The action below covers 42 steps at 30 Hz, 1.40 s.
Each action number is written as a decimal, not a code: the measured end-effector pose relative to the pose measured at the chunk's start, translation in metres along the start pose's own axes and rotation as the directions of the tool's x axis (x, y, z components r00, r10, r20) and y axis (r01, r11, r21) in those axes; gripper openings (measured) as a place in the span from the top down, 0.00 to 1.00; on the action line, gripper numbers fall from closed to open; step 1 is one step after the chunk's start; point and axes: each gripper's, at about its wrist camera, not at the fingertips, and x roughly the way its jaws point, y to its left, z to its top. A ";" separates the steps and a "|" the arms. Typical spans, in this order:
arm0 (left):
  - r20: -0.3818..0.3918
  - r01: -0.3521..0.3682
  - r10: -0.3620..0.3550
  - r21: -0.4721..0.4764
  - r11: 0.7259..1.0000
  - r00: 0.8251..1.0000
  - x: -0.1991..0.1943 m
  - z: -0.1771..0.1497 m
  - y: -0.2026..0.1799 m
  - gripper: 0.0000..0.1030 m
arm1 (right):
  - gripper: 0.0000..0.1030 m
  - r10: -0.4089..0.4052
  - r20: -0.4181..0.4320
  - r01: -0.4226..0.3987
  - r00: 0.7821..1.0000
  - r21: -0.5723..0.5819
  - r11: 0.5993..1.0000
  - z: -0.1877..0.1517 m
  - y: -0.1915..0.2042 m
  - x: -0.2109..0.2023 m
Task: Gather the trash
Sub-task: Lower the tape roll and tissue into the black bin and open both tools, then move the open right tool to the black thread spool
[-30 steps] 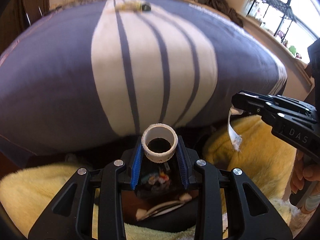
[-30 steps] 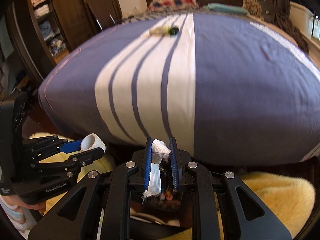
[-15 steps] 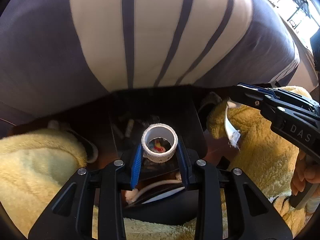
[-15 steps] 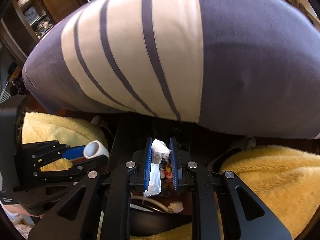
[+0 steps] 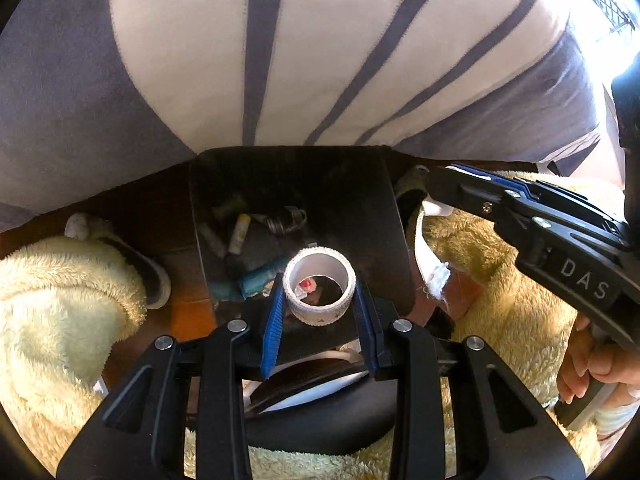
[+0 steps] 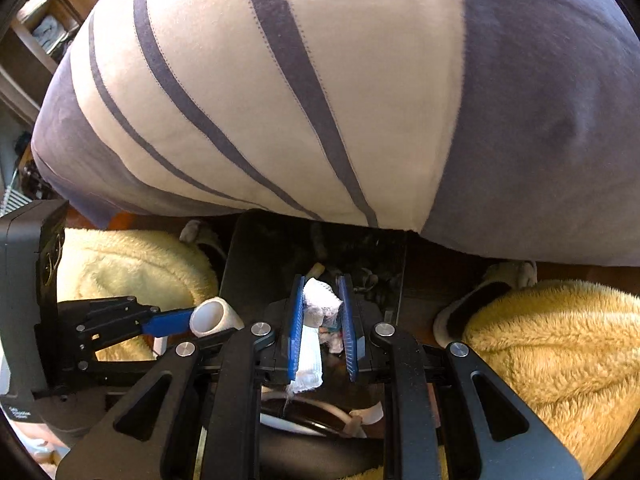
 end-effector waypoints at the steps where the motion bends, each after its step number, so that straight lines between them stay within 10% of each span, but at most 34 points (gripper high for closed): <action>1: 0.001 -0.002 0.002 -0.003 1.000 1.000 0.000 0.002 -0.001 0.70 | 0.82 0.000 -0.003 0.000 1.000 0.000 1.000 0.002 0.001 0.002; 9: 0.023 -0.015 0.015 -0.001 1.000 1.000 -0.008 0.001 -0.005 0.63 | 0.79 -0.008 0.002 0.008 1.000 -0.014 1.000 0.011 0.007 0.003; 12: 0.040 -0.039 0.039 0.001 0.999 0.998 -0.016 0.001 -0.007 0.53 | 0.48 -0.022 0.018 0.022 1.000 -0.006 1.000 0.012 0.006 -0.001; 24: 0.145 -0.103 0.102 0.002 0.995 0.984 -0.052 -0.001 -0.017 0.08 | 0.09 -0.077 0.122 0.076 0.990 0.013 0.997 0.011 0.004 -0.036; 42: 0.418 -0.186 0.159 0.025 0.982 0.894 -0.170 0.046 -0.025 0.08 | 0.03 -0.102 0.391 0.106 0.915 0.012 0.994 0.066 -0.004 -0.147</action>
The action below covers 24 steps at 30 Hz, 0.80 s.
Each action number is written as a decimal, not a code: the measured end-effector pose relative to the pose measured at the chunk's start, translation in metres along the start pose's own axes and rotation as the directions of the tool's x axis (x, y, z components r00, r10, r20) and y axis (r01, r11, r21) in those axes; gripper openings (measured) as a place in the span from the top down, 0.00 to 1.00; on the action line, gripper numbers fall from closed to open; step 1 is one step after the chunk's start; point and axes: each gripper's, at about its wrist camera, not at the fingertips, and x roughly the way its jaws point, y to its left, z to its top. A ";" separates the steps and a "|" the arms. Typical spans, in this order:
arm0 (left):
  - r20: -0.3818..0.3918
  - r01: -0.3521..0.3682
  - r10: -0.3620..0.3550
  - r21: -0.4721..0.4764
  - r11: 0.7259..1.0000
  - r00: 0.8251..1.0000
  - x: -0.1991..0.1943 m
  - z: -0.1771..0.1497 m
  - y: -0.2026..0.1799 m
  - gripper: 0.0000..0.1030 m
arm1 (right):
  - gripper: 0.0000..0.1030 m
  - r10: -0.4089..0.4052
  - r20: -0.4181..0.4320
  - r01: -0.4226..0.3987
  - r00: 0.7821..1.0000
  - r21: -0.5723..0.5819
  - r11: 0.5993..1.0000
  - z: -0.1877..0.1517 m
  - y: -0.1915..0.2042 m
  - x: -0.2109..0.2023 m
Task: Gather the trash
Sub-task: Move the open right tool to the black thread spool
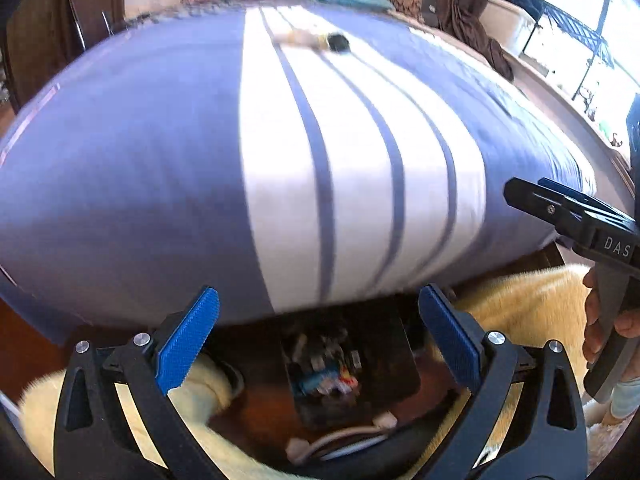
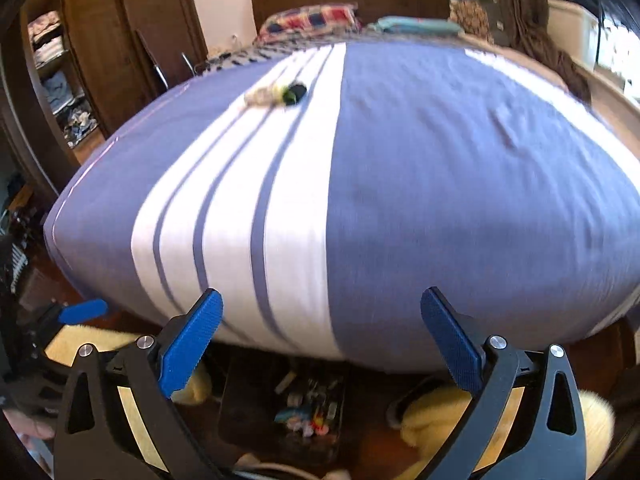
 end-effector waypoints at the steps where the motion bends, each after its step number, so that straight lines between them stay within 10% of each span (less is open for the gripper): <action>1: 0.010 -0.004 0.004 -0.001 1.000 1.000 -0.002 0.007 0.003 0.08 | 0.03 0.000 0.012 0.000 1.000 -0.007 1.000 0.007 0.001 -0.001; 24: 0.037 -0.102 0.102 -0.004 0.995 0.994 0.070 0.153 0.064 0.08 | 0.04 -0.011 0.013 0.012 1.000 -0.032 0.999 0.152 0.012 0.099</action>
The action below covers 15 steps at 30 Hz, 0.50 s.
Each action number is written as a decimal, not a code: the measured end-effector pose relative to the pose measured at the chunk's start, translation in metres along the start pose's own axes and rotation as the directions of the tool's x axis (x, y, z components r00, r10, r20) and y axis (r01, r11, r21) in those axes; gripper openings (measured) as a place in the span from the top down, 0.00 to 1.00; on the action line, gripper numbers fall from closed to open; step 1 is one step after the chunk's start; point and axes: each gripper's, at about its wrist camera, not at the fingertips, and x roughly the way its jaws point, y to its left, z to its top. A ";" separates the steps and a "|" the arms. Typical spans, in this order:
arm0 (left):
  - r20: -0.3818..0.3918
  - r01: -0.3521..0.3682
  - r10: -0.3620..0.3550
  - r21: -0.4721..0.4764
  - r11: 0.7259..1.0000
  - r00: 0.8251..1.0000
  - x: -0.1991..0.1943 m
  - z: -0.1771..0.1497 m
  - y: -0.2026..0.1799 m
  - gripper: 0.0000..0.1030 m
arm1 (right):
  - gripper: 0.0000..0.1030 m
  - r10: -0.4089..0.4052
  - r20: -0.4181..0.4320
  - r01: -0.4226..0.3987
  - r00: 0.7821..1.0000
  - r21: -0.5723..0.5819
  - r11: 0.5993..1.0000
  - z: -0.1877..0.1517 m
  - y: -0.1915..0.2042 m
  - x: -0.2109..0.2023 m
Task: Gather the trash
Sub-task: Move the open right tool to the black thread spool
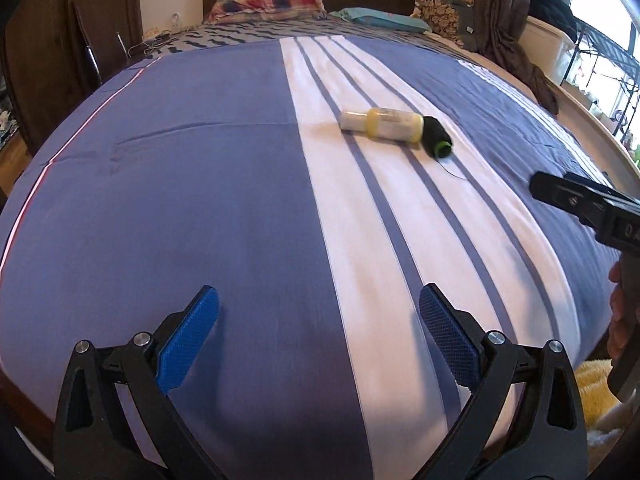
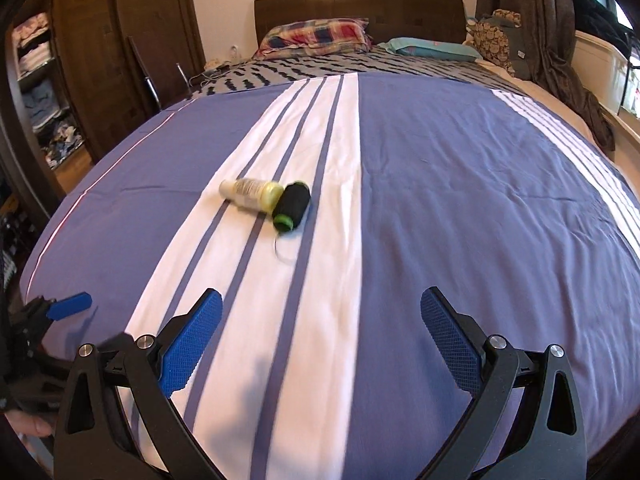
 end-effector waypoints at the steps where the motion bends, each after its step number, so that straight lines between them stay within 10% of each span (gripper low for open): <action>1: -0.002 -0.002 0.002 0.003 1.000 1.000 0.005 0.004 -0.001 0.08 | 0.04 -0.001 -0.004 0.001 1.000 -0.003 1.000 0.005 0.003 0.009; 15: -0.011 0.010 -0.009 0.032 0.999 1.000 0.050 0.050 -0.006 0.08 | 0.53 0.030 -0.108 -0.030 0.994 0.000 1.000 0.050 0.015 0.096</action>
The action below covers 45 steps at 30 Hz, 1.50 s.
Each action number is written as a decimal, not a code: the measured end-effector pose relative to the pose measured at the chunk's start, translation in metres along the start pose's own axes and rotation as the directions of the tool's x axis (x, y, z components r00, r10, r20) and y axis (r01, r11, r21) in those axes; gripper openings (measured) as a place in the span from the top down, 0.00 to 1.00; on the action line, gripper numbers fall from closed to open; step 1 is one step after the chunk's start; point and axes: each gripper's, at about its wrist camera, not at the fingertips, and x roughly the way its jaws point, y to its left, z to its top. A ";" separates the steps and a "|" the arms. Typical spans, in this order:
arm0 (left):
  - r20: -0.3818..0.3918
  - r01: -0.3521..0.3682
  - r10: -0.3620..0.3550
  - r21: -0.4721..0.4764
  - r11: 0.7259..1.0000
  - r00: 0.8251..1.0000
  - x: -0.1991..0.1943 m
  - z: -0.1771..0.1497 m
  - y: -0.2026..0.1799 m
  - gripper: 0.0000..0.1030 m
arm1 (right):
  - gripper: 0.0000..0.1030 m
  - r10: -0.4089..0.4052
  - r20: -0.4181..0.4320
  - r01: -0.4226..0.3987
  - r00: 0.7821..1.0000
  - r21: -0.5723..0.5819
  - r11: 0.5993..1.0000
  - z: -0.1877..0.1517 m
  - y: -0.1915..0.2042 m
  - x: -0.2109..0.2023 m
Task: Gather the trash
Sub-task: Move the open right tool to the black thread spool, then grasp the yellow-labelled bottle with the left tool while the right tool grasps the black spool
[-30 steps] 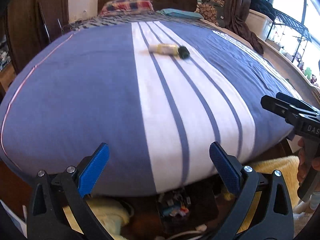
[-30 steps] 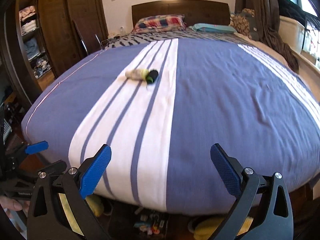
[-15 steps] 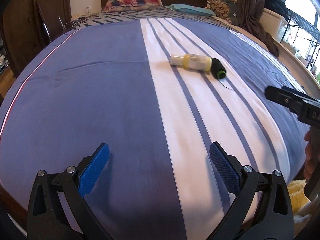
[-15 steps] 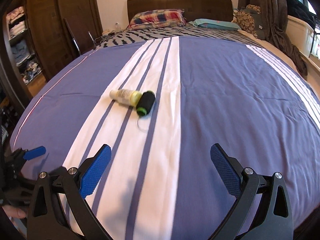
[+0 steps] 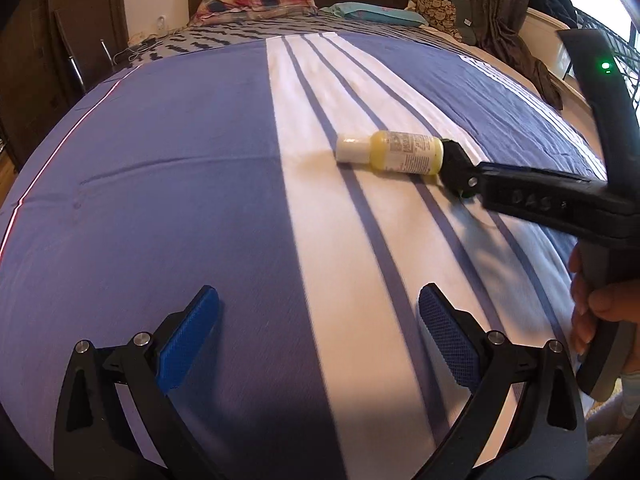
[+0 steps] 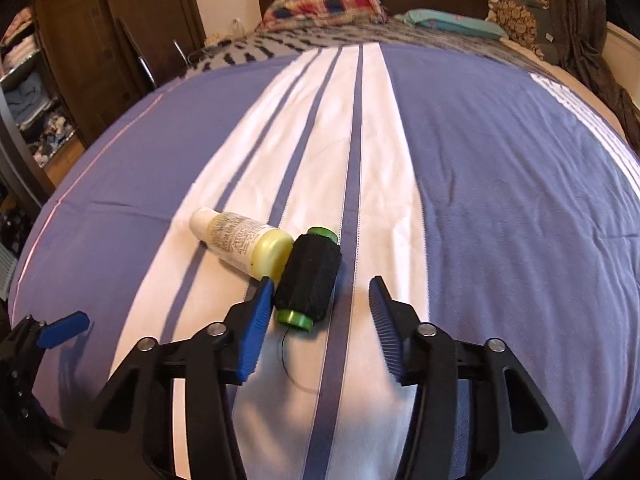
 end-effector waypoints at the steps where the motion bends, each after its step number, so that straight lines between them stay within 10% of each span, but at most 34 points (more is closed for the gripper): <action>1: 0.000 0.004 -0.004 0.002 1.000 1.000 0.004 0.004 -0.001 0.08 | 0.53 -0.001 -0.004 0.001 1.000 0.001 1.000 0.001 0.000 0.002; 7: -0.010 0.022 -0.022 0.009 1.000 1.000 0.024 0.023 -0.009 0.08 | 0.73 0.006 -0.012 -0.006 1.000 -0.010 1.000 0.012 -0.008 0.008; 25: -0.007 0.091 -0.091 -0.048 0.995 0.996 0.074 0.085 -0.040 0.09 | 0.73 -0.049 0.097 0.052 0.994 -0.023 0.998 0.011 -0.066 -0.037; 28: -0.012 0.082 -0.083 -0.048 0.995 0.996 0.075 0.085 -0.041 0.24 | 0.73 -0.047 0.107 0.049 0.993 -0.020 0.999 0.010 -0.067 -0.042; 45: 0.093 0.086 -0.087 0.016 0.996 0.992 -0.043 0.036 -0.049 0.24 | 0.73 -0.056 0.169 0.061 0.984 -0.024 0.998 -0.030 -0.042 -0.115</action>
